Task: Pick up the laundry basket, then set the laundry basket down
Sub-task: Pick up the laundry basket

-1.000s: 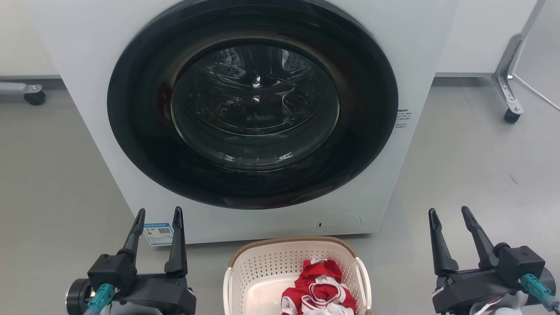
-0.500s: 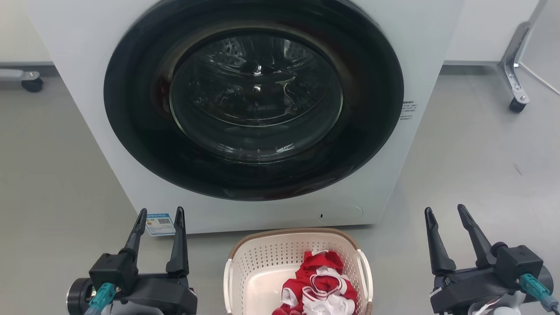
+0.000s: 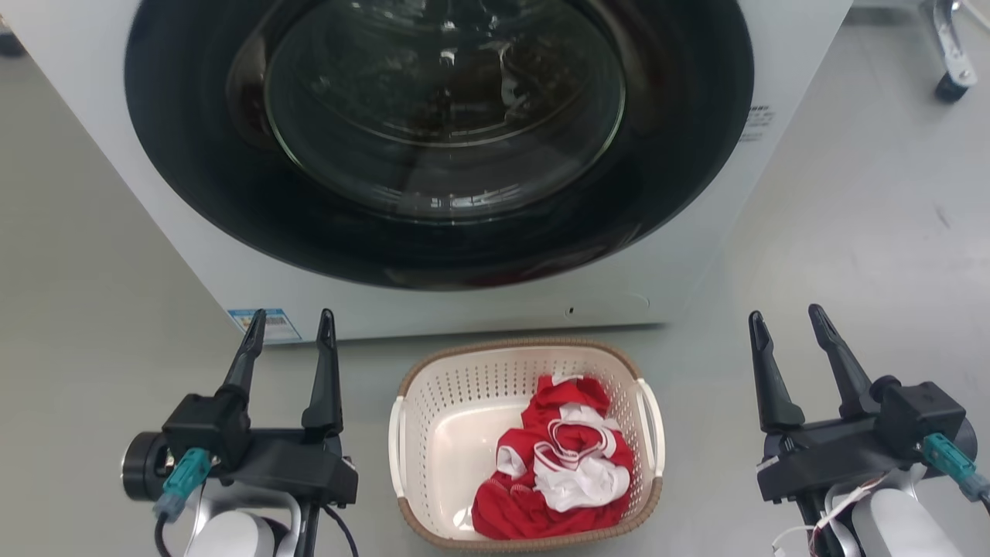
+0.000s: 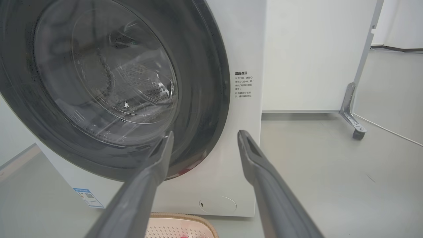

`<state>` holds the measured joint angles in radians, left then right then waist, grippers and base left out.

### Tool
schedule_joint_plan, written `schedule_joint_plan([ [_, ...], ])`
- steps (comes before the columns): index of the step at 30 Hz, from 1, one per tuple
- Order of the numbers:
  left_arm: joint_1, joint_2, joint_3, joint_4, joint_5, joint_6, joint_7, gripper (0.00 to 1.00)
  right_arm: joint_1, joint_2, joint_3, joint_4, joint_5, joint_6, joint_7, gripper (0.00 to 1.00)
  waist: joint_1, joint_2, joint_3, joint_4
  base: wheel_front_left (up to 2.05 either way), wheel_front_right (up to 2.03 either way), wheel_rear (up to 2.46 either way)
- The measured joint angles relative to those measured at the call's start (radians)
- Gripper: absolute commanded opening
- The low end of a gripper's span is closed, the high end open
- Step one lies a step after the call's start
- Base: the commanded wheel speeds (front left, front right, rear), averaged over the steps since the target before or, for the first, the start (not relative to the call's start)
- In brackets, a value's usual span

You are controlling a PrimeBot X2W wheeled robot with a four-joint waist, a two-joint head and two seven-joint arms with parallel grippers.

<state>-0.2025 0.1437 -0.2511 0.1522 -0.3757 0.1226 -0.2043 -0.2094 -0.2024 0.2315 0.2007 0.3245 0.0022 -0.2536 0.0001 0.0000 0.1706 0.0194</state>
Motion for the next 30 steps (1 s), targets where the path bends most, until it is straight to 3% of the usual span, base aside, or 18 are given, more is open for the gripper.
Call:
schedule_joint_plan([
  [30,-0.397,-0.054,-0.033,0.38,-0.066,-0.106,0.153,1.0,-0.418,0.028,0.052,0.302,-0.016,0.063,0.086,1.0,0.0001,0.0001,0.443,-0.002,0.0,0.0,0.0],
])
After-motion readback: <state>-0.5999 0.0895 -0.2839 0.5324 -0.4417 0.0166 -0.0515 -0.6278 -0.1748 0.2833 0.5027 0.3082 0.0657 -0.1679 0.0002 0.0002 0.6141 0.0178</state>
